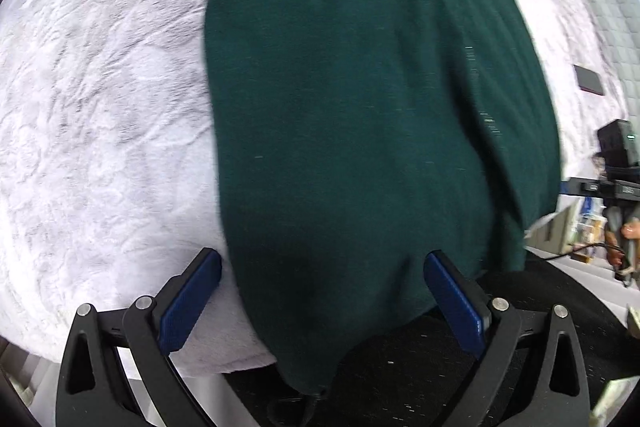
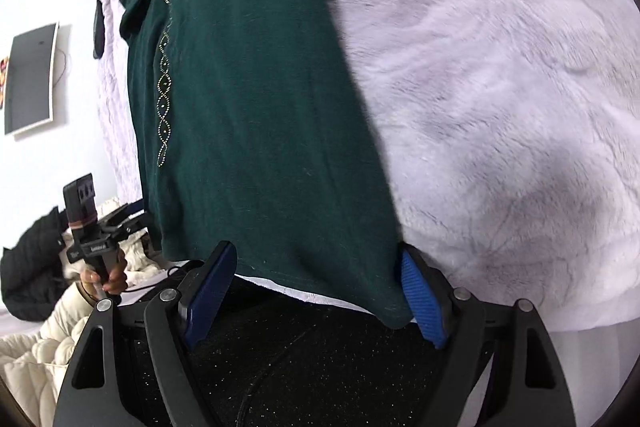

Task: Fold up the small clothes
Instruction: 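Move both grippers open to the hem of the green top, then grasp the hem with the right gripper while the left gripper grasps the hem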

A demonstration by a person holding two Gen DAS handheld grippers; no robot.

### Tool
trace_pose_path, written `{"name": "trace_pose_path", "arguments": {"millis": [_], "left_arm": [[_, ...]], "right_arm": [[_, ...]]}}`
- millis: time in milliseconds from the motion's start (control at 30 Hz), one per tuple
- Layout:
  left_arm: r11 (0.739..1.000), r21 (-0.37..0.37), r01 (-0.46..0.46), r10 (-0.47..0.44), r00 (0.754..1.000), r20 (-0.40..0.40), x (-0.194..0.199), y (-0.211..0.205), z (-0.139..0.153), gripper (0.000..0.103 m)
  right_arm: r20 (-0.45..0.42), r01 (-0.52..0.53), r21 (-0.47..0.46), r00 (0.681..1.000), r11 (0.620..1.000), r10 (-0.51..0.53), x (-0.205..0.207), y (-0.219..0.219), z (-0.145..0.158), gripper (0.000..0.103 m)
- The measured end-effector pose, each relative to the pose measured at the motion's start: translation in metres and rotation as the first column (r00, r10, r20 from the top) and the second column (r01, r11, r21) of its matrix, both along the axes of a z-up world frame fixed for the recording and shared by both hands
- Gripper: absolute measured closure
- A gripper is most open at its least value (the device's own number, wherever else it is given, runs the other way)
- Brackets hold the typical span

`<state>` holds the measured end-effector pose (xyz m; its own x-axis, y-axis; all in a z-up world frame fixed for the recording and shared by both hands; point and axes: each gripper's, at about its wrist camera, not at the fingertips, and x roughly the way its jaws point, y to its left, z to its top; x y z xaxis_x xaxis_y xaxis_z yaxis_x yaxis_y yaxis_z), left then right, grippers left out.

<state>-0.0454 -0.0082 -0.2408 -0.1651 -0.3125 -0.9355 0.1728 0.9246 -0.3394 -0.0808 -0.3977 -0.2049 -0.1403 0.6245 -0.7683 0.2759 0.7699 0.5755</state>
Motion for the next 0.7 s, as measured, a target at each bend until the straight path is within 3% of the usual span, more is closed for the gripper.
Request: {"name": "trace_pose_path", "arguments": {"millis": [100,133,167,200,233,267,400,700], "left_arm": [[0.999,-0.042,-0.006,0.006,1.000,-0.007,-0.015,-0.007,0.003,0.012],[0.999,-0.044,-0.006,0.006,1.000,-0.007,-0.014,-0.010,0.004,0.018],[0.999,-0.037,-0.006,0.006,1.000,-0.012,-0.014,-0.013,0.001,0.027],[1.000,-0.029,-0.007,0.007,1.000,-0.016,-0.008,-0.016,0.000,0.031],[1.000,-0.021,-0.011,0.011,1.000,-0.015,-0.007,-0.010,-0.006,0.045],[1.000,-0.017,-0.018,0.017,1.000,-0.017,-0.005,-0.006,-0.009,0.061],[0.993,-0.078,-0.087,0.084,0.996,-0.042,0.003,0.011,-0.003,0.086],[0.979,-0.175,-0.101,0.109,0.993,0.037,0.030,0.012,0.038,0.086]], "right_arm": [[-0.010,0.023,0.020,1.000,1.000,-0.023,0.000,0.000,-0.003,0.022],[-0.014,0.036,0.029,0.999,0.999,-0.036,0.001,0.000,-0.005,0.025],[-0.018,0.045,0.031,0.999,0.998,-0.044,0.002,0.001,-0.006,0.038],[-0.026,0.046,0.029,0.999,0.999,-0.045,0.004,0.003,-0.008,0.061],[-0.032,0.039,0.023,0.999,0.999,-0.038,0.003,0.001,-0.008,0.075],[-0.032,0.030,0.021,0.999,0.999,-0.029,0.003,0.003,-0.008,0.097],[0.031,0.026,0.111,0.999,0.993,-0.029,0.008,0.010,0.014,0.097],[0.192,0.041,0.232,0.977,0.972,-0.087,0.045,0.016,0.072,0.097]]}}
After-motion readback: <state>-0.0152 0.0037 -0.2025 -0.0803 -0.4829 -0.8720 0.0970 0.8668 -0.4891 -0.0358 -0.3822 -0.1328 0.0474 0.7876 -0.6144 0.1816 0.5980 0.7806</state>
